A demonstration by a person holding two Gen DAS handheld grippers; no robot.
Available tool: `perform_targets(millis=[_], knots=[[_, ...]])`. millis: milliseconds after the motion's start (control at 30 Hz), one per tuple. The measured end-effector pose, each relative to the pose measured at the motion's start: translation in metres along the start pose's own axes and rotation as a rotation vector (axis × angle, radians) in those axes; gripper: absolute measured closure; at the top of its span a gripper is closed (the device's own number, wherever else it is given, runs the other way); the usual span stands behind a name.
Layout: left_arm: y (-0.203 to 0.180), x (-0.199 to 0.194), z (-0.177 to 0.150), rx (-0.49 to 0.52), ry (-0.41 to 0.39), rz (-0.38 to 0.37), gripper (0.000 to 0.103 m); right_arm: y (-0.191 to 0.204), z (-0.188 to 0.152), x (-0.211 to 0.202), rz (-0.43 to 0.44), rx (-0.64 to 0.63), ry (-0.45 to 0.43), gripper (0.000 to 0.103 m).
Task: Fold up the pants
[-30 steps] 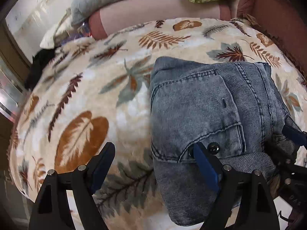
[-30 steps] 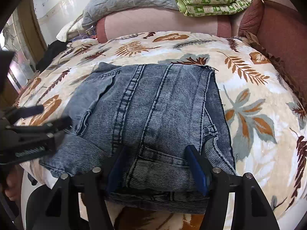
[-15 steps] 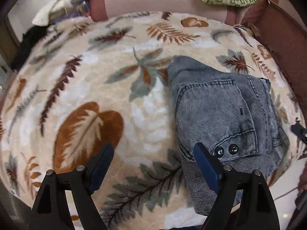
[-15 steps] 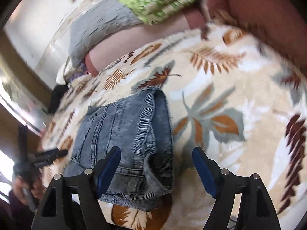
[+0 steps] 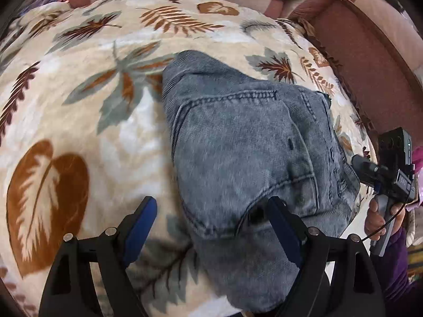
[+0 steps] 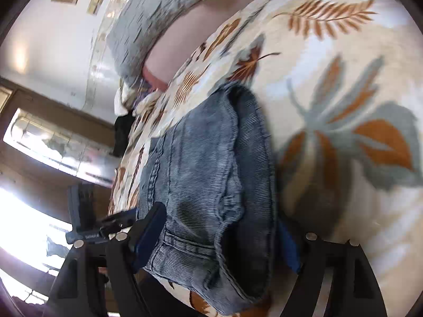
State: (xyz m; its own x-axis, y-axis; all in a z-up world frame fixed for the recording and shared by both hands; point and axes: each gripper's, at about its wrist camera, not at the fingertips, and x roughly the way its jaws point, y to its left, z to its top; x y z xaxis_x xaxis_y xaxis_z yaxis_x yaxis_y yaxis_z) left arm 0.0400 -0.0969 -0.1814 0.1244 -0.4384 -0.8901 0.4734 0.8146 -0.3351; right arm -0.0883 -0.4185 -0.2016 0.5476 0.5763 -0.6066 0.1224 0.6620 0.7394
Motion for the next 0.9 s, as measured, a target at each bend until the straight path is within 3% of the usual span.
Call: perform_targets(millis=[167,300,367,400,500,633,733,900], knots=[[0.0,0.01,0.017,-0.001,0.005,-0.054,0.018,0.016,0.008,0.027,-0.013,-0.053,0.042,0.02],[-0.005,0.016,0.024,-0.005,-0.01,-0.052,0.018,0.03,0.011,0.044,-0.04,-0.098,0.05,0.018],[-0.006,0.016,0.025,-0.013,-0.022,-0.057,0.018,0.038,0.009,0.048,-0.068,-0.131,0.042,0.025],[-0.007,0.016,0.025,-0.014,-0.028,-0.058,0.018,0.041,0.006,0.049,-0.094,-0.151,0.036,0.035],[-0.007,0.011,0.024,-0.005,-0.046,-0.054,0.033,0.047,0.003,0.046,-0.13,-0.173,0.019,0.052],[-0.004,0.0,0.026,-0.013,-0.064,-0.056,0.055,0.066,0.003,0.038,-0.156,-0.22,-0.019,0.06],[-0.003,-0.013,0.03,-0.01,-0.085,-0.065,0.063,0.09,0.006,0.034,-0.158,-0.278,-0.052,0.061],[-0.001,-0.045,0.048,0.011,-0.159,-0.024,0.063,0.129,0.023,0.037,-0.117,-0.352,-0.081,0.063]])
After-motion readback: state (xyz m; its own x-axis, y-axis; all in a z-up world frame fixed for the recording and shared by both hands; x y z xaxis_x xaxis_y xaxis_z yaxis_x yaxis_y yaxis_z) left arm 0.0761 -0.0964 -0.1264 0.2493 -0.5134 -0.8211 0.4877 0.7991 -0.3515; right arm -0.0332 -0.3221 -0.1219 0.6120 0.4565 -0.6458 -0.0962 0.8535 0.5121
